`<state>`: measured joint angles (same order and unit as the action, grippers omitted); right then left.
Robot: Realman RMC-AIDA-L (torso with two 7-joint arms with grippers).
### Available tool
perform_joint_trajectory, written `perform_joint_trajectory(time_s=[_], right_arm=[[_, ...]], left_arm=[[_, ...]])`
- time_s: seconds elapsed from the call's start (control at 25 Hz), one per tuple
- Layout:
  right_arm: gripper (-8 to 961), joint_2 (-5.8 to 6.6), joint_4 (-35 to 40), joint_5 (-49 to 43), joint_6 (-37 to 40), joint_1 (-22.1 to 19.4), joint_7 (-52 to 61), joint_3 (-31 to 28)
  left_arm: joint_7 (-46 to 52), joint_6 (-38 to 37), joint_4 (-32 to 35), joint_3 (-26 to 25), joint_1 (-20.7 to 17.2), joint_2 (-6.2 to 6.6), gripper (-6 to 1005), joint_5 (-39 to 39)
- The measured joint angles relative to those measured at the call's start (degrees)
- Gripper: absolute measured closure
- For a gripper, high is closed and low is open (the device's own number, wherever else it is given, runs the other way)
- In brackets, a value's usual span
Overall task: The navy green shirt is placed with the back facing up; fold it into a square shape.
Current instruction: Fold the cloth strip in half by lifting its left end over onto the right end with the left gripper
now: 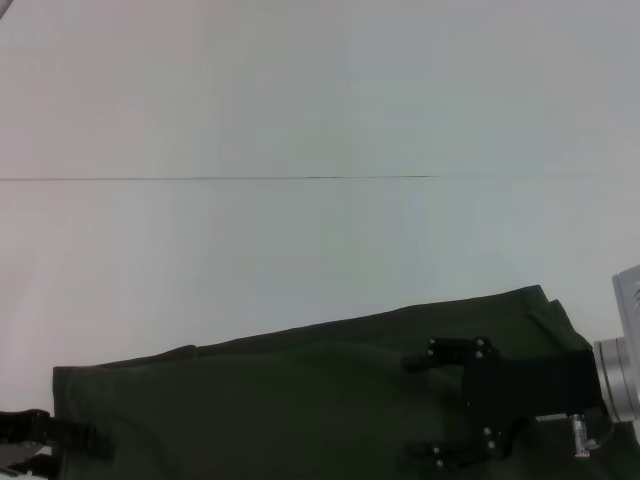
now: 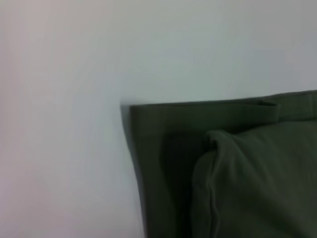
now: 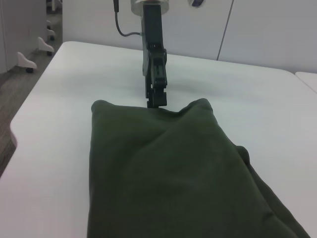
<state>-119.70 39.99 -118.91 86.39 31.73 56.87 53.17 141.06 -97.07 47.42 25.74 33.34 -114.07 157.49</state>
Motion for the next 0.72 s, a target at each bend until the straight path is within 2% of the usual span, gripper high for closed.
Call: perform_joint_trajectory(time_s=[0.72], right_arm=[[28,0.06,0.0,0.0,0.0,0.0,0.1,0.0]], left_arm=[[-0.7,-0.6,-2.6,-0.4,0.9,0.04,53,-3.1]])
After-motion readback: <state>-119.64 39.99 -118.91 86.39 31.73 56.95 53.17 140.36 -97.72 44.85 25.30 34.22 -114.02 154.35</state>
